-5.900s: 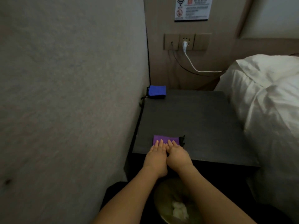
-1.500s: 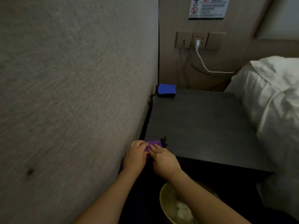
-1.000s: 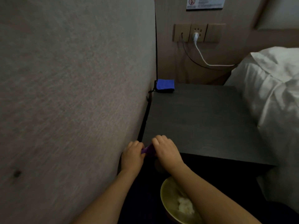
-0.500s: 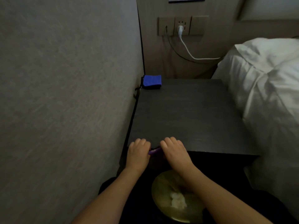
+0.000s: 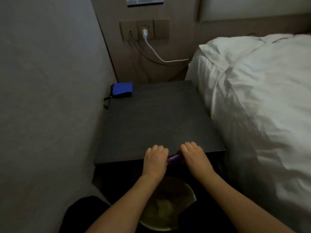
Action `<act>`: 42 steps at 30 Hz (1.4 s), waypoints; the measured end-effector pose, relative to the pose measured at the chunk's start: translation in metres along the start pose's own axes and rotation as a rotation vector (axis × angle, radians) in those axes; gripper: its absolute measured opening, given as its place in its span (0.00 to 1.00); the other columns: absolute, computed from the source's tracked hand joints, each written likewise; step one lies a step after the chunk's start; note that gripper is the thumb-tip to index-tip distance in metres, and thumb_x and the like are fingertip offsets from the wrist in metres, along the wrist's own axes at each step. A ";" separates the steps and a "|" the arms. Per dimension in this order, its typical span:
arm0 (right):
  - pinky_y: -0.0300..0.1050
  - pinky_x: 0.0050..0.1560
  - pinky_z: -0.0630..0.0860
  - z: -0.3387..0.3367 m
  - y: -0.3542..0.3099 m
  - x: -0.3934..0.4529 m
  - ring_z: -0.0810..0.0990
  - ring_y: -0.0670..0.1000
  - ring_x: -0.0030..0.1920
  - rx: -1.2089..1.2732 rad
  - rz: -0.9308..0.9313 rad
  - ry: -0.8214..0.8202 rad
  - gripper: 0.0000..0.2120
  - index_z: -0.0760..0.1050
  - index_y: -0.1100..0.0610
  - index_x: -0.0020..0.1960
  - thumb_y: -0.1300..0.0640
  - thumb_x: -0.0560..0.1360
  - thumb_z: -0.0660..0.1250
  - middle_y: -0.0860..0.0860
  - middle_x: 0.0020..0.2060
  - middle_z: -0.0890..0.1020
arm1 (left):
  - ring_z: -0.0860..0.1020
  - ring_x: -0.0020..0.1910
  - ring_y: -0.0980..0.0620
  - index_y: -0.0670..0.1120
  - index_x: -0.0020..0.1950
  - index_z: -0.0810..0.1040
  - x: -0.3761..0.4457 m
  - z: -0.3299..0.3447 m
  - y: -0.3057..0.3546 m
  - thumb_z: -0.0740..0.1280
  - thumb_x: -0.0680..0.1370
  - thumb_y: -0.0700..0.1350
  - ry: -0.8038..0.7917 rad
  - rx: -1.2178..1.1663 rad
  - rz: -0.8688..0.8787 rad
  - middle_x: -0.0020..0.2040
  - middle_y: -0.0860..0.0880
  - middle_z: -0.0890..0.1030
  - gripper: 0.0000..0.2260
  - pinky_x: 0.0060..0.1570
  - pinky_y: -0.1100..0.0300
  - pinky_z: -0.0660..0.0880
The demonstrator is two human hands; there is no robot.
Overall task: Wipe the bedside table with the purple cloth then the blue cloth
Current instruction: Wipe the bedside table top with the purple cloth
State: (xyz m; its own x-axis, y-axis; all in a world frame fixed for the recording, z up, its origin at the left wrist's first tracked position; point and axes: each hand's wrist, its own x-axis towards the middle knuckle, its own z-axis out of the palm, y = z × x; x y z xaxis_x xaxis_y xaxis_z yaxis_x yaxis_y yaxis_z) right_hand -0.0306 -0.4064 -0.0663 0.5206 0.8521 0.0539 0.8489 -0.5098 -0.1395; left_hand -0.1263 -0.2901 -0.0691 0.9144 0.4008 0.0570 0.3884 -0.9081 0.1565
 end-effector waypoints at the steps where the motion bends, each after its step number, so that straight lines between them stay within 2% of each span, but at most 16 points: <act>1: 0.45 0.54 0.70 -0.001 0.011 -0.003 0.73 0.53 0.56 -0.004 0.019 0.004 0.12 0.70 0.54 0.56 0.60 0.74 0.63 0.51 0.55 0.75 | 0.74 0.54 0.49 0.47 0.51 0.76 0.005 0.000 0.011 0.66 0.76 0.46 0.007 -0.002 0.014 0.52 0.49 0.77 0.06 0.54 0.57 0.68; 4: 0.45 0.49 0.73 -0.009 0.040 -0.012 0.76 0.52 0.50 -0.036 0.093 0.000 0.13 0.72 0.54 0.52 0.59 0.69 0.69 0.51 0.50 0.78 | 0.74 0.52 0.48 0.47 0.49 0.77 0.019 0.003 0.043 0.68 0.75 0.46 0.034 -0.012 0.065 0.50 0.49 0.78 0.05 0.52 0.56 0.69; 7: 0.43 0.30 0.74 -0.016 0.065 -0.018 0.78 0.51 0.34 -0.108 0.156 0.018 0.19 0.73 0.53 0.39 0.60 0.53 0.79 0.50 0.35 0.79 | 0.75 0.53 0.47 0.46 0.50 0.77 0.033 0.007 0.070 0.68 0.74 0.45 0.002 -0.039 0.107 0.51 0.48 0.78 0.07 0.53 0.55 0.69; 9: 0.42 0.25 0.72 -0.018 0.078 -0.022 0.78 0.52 0.29 -0.139 0.189 0.038 0.21 0.72 0.53 0.36 0.60 0.50 0.80 0.50 0.30 0.78 | 0.77 0.50 0.48 0.47 0.47 0.79 0.041 0.008 0.084 0.72 0.71 0.47 0.033 -0.024 0.115 0.48 0.48 0.80 0.08 0.50 0.55 0.71; 10: 0.42 0.25 0.72 -0.018 0.083 -0.022 0.78 0.53 0.29 -0.141 0.200 0.043 0.21 0.71 0.53 0.36 0.60 0.50 0.79 0.51 0.30 0.78 | 0.76 0.51 0.47 0.46 0.49 0.79 0.044 0.008 0.090 0.72 0.71 0.47 0.006 -0.040 0.115 0.49 0.48 0.80 0.09 0.51 0.55 0.71; 12: 0.42 0.27 0.72 -0.016 0.093 -0.022 0.78 0.53 0.29 -0.139 0.186 0.051 0.19 0.69 0.53 0.38 0.59 0.54 0.76 0.51 0.30 0.78 | 0.74 0.56 0.45 0.44 0.54 0.78 0.050 0.010 0.098 0.69 0.74 0.47 -0.074 -0.067 0.128 0.54 0.46 0.79 0.11 0.56 0.53 0.68; 14: 0.42 0.30 0.69 -0.017 0.100 -0.019 0.78 0.53 0.29 -0.125 0.192 0.059 0.11 0.67 0.53 0.39 0.56 0.60 0.68 0.51 0.29 0.77 | 0.73 0.58 0.46 0.44 0.55 0.77 0.057 0.011 0.102 0.69 0.74 0.48 -0.093 -0.062 0.126 0.56 0.46 0.78 0.13 0.57 0.54 0.67; 16: 0.44 0.32 0.72 -0.020 0.103 -0.017 0.79 0.54 0.31 -0.117 0.225 0.034 0.10 0.71 0.55 0.38 0.57 0.60 0.71 0.52 0.30 0.78 | 0.73 0.58 0.46 0.44 0.55 0.77 0.060 0.012 0.104 0.69 0.74 0.49 -0.104 -0.051 0.125 0.57 0.46 0.78 0.14 0.57 0.55 0.66; 17: 0.45 0.35 0.74 -0.023 0.103 -0.015 0.80 0.57 0.36 -0.088 0.239 -0.007 0.10 0.74 0.57 0.40 0.59 0.62 0.73 0.55 0.35 0.80 | 0.73 0.59 0.46 0.44 0.55 0.77 0.062 0.011 0.104 0.69 0.73 0.50 -0.124 -0.056 0.121 0.57 0.46 0.78 0.14 0.57 0.55 0.66; 18: 0.48 0.43 0.75 -0.026 0.103 -0.014 0.80 0.59 0.43 -0.042 0.252 -0.039 0.09 0.74 0.60 0.46 0.61 0.67 0.71 0.58 0.41 0.80 | 0.73 0.59 0.46 0.44 0.55 0.77 0.062 0.011 0.104 0.70 0.73 0.50 -0.137 -0.060 0.114 0.57 0.46 0.78 0.15 0.57 0.55 0.66; 19: 0.51 0.51 0.73 -0.028 0.104 -0.012 0.78 0.60 0.51 -0.034 0.263 -0.091 0.10 0.73 0.61 0.52 0.61 0.72 0.66 0.59 0.49 0.79 | 0.73 0.59 0.46 0.44 0.54 0.77 0.064 0.011 0.103 0.70 0.72 0.51 -0.142 -0.071 0.104 0.57 0.46 0.78 0.15 0.57 0.55 0.65; 21: 0.52 0.58 0.69 -0.031 0.106 -0.007 0.74 0.59 0.58 -0.067 0.263 -0.176 0.14 0.68 0.60 0.59 0.60 0.75 0.62 0.58 0.56 0.77 | 0.73 0.59 0.46 0.44 0.53 0.77 0.065 0.011 0.101 0.71 0.71 0.53 -0.145 -0.104 0.083 0.57 0.46 0.78 0.16 0.56 0.55 0.65; 27: 0.50 0.58 0.72 -0.042 0.104 0.009 0.75 0.59 0.61 -0.050 0.247 -0.331 0.19 0.69 0.59 0.60 0.61 0.71 0.67 0.59 0.59 0.77 | 0.74 0.56 0.47 0.44 0.49 0.78 0.065 0.012 0.096 0.72 0.69 0.53 -0.136 -0.238 -0.011 0.53 0.46 0.79 0.15 0.54 0.55 0.66; 33: 0.47 0.57 0.73 -0.053 0.102 0.020 0.76 0.59 0.62 0.041 0.300 -0.446 0.29 0.68 0.59 0.61 0.62 0.63 0.76 0.59 0.62 0.76 | 0.74 0.57 0.48 0.46 0.50 0.80 0.076 0.002 0.088 0.72 0.71 0.52 -0.082 -0.324 -0.063 0.53 0.47 0.80 0.13 0.55 0.56 0.67; 38: 0.49 0.56 0.74 -0.061 0.092 0.036 0.76 0.60 0.61 0.088 0.304 -0.524 0.28 0.68 0.57 0.55 0.62 0.61 0.78 0.59 0.62 0.76 | 0.73 0.58 0.48 0.48 0.52 0.80 0.082 0.000 0.072 0.71 0.72 0.53 -0.109 -0.308 -0.126 0.54 0.48 0.80 0.12 0.57 0.55 0.67; 42: 0.48 0.56 0.74 -0.063 0.077 0.049 0.76 0.60 0.61 0.100 0.297 -0.525 0.32 0.68 0.60 0.61 0.61 0.61 0.78 0.59 0.62 0.76 | 0.74 0.58 0.49 0.49 0.51 0.80 0.079 -0.003 0.053 0.72 0.72 0.53 -0.115 -0.311 -0.199 0.53 0.49 0.80 0.12 0.58 0.56 0.68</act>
State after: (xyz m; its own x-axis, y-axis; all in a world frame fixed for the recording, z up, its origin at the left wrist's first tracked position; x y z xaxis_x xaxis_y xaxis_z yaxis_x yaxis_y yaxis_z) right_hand 0.0659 -0.4112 -0.0125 0.5973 0.6331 -0.4924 0.6488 -0.7423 -0.1675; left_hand -0.0341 -0.3063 -0.0538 0.8385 0.5332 -0.1123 0.5220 -0.7268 0.4465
